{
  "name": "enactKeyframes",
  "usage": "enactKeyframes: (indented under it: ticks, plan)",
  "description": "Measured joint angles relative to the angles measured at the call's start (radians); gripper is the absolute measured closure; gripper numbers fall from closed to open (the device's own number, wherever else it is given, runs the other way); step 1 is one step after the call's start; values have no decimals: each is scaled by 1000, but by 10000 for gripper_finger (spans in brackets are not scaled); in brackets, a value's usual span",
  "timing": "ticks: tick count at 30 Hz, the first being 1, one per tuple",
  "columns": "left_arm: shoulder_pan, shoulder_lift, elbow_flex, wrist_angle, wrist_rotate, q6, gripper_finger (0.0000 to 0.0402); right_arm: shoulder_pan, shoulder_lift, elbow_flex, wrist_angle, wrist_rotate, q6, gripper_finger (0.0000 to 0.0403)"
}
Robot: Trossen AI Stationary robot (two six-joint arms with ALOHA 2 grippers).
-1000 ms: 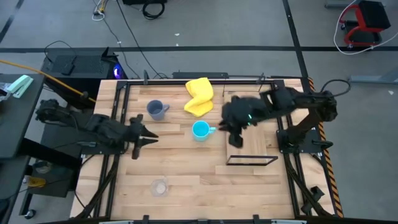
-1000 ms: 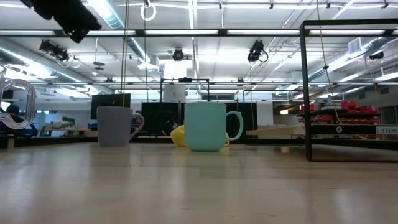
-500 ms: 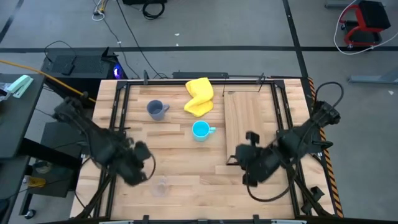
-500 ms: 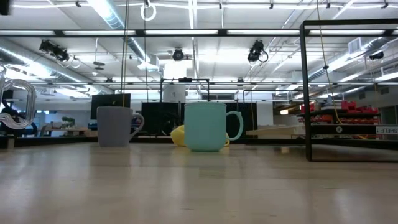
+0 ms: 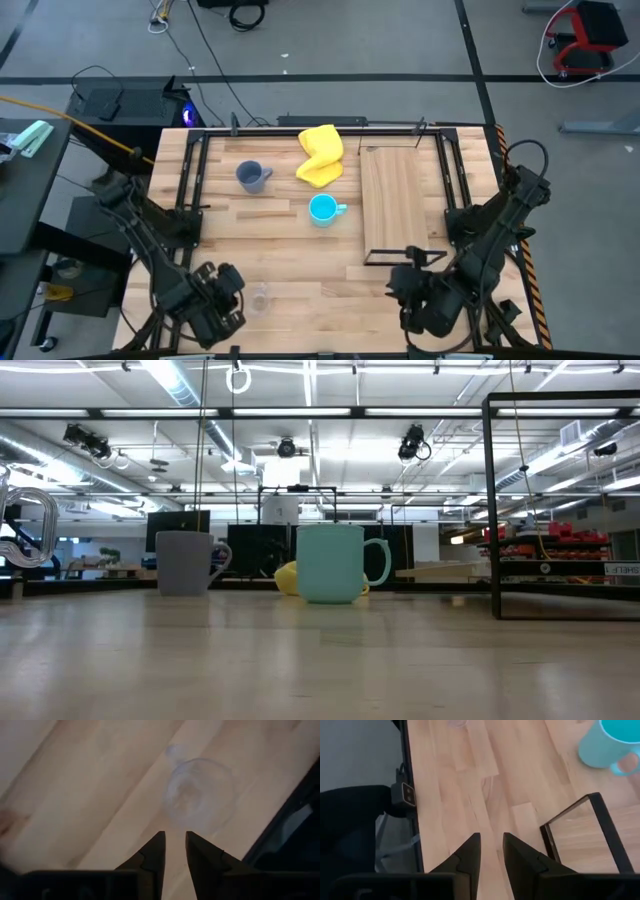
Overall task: Stack small to large cups/mugs on shelf
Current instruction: Put the transparent mug on the shelf
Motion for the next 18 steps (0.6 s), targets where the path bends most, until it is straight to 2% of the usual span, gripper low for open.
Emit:
enactKeyframes:
  ticks: [10,18]
  plan:
    - [38,75,0,26,-2,-8,282,22,0,-59,103,31,18,314]
    - [68,130,0,21,37,-7,267,23,0,-74,120,46,-1,314]
